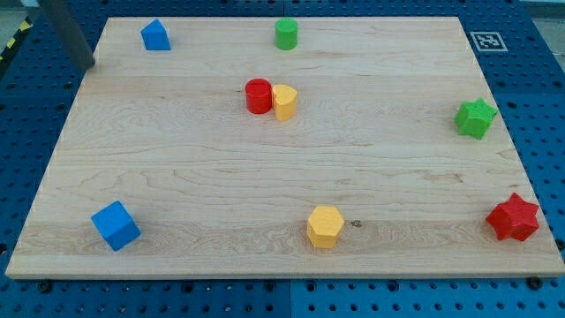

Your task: Push the triangle closer to the red circle

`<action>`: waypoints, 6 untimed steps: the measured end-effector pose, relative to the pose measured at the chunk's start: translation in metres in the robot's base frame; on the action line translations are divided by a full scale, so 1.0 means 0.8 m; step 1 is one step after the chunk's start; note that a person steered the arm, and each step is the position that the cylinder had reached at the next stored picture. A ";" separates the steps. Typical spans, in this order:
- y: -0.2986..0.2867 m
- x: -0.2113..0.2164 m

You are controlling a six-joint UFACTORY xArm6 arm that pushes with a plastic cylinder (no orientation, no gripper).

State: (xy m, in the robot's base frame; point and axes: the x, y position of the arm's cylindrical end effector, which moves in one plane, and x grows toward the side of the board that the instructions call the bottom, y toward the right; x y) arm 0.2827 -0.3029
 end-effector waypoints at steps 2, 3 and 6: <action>0.065 -0.071; 0.156 -0.027; 0.263 0.070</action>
